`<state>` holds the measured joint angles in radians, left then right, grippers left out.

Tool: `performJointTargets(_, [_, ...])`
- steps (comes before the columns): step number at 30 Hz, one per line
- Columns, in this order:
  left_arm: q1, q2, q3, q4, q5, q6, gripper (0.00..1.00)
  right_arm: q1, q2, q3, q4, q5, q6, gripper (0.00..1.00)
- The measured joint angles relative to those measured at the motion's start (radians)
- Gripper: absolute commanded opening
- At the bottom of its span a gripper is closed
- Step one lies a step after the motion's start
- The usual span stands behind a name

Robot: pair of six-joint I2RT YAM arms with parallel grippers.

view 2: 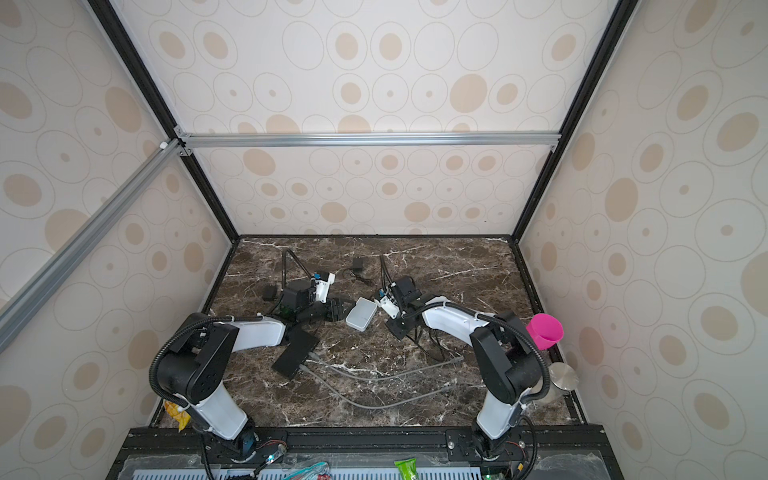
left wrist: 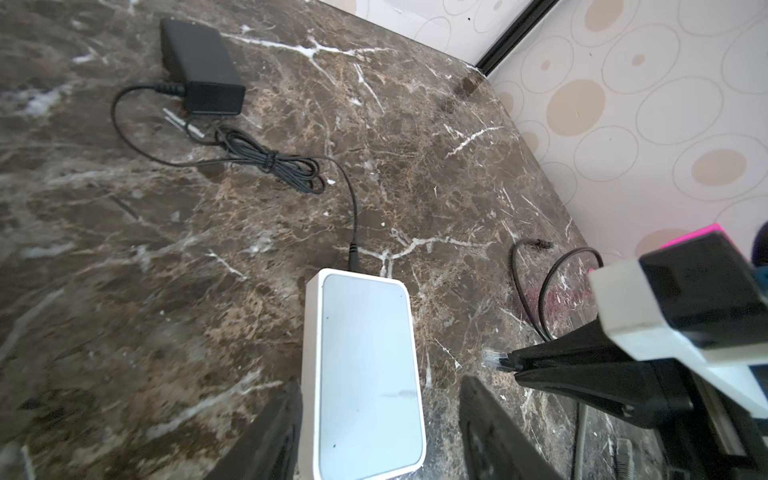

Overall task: Insert the plug into the switch port
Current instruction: 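Bring the clear plug to the router port with right gripper while left holds router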

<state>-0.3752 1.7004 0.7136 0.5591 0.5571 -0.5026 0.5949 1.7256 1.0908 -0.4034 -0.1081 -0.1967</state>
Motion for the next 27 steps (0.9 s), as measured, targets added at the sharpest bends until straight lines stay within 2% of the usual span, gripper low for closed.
performJointTargets(8, [0.0, 0.032, 0.002, 0.008, 0.034, -0.017, 0.57, 0.063, 0.031, 0.023, -0.003, -0.005, 0.104, 0.0])
performJointTargets(19, [0.0, 0.138, 0.101, -0.021, 0.079, -0.018, 0.56, 0.103, 0.16, 0.089, 0.043, 0.076, 0.121, 0.0])
performJointTargets(27, [0.0, 0.179, 0.14, -0.049, 0.092, -0.018, 0.56, 0.148, 0.187, 0.121, 0.085, 0.087, 0.117, 0.0])
